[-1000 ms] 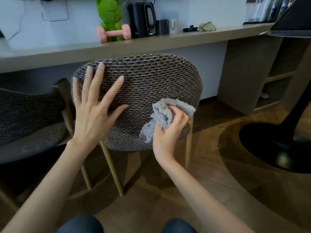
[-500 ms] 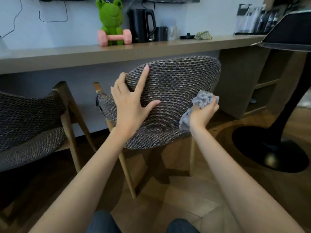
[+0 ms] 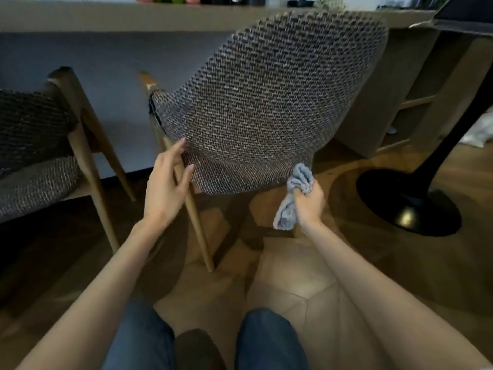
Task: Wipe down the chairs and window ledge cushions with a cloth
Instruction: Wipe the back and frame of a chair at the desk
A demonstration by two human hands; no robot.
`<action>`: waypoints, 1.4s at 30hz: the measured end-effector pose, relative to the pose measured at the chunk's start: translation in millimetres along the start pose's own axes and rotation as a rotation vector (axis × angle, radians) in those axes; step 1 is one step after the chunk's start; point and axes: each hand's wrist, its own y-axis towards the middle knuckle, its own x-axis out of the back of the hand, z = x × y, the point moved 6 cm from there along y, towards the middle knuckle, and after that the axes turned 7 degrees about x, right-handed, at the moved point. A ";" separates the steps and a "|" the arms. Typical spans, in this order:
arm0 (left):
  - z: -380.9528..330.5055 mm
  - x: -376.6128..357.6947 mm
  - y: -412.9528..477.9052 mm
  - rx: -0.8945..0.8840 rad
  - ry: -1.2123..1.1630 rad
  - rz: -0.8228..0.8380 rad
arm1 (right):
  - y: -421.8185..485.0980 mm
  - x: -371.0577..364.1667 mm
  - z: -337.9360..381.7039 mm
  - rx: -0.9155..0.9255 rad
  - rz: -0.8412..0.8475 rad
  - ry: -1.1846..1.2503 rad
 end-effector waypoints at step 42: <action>91.9 -111.8 -5.9 0.078 0.247 0.646 | -13.0 -115.0 -14.2 0.407 0.079 -0.150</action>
